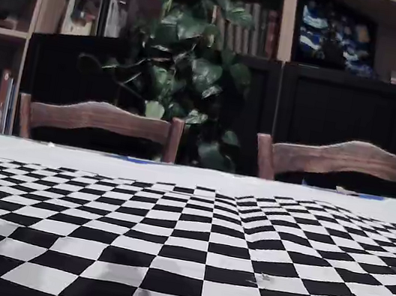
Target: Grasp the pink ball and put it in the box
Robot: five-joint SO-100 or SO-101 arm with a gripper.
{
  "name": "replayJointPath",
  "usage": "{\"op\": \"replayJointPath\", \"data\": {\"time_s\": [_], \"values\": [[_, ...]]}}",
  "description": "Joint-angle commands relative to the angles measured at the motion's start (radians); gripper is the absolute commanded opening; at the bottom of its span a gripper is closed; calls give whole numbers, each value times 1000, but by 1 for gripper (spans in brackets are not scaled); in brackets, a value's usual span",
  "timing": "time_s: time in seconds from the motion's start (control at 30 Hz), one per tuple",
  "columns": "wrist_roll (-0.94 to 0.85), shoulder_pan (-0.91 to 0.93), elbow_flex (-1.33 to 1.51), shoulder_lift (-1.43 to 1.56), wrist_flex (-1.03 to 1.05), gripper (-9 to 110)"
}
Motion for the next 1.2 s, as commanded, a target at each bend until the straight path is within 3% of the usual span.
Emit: {"op": "replayJointPath", "data": {"time_s": [0.0,0.23,1.17], "values": [[-225,6,6,0,-38,30],[-443,9,6,-5,-49,30],[-462,126,6,-32,-49,30]]}}
